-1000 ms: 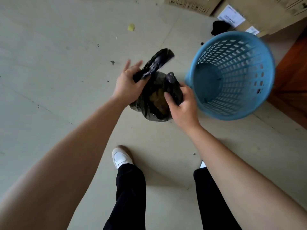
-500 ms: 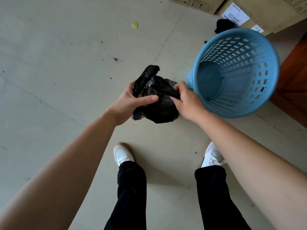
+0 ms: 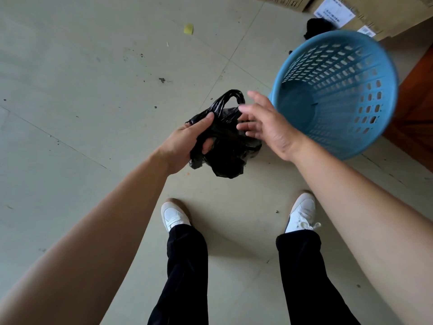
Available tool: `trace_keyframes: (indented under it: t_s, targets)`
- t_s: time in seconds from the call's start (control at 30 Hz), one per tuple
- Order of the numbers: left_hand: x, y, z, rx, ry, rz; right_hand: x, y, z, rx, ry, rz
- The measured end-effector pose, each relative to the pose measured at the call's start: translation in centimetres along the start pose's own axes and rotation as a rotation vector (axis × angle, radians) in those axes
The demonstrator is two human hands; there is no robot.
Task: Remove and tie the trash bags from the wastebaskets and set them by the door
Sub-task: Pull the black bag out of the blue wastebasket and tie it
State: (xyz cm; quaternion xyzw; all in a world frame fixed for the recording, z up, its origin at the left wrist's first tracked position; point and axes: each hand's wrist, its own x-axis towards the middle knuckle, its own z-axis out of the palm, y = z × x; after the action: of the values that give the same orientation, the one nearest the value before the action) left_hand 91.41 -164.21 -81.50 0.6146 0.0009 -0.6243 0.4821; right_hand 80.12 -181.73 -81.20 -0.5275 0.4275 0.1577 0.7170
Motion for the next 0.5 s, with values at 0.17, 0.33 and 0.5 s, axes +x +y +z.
trace_keyframes:
  t_s: [0.17,0.33,0.5]
  targets:
    - [-0.1,0.9,0.1,-0.077,-0.119,-0.050,1.2,-2.2,0.2,-0.072,0.121,-0.167]
    - [0.0,1.4,0.0,-0.530,-0.072,-0.079,0.3,-1.2,-0.3,-0.001,0.268,-0.209]
    - [0.3,1.5,-0.2,-0.559,0.057,-0.060,-2.3,2.0,0.3,-0.035,0.087,-0.101]
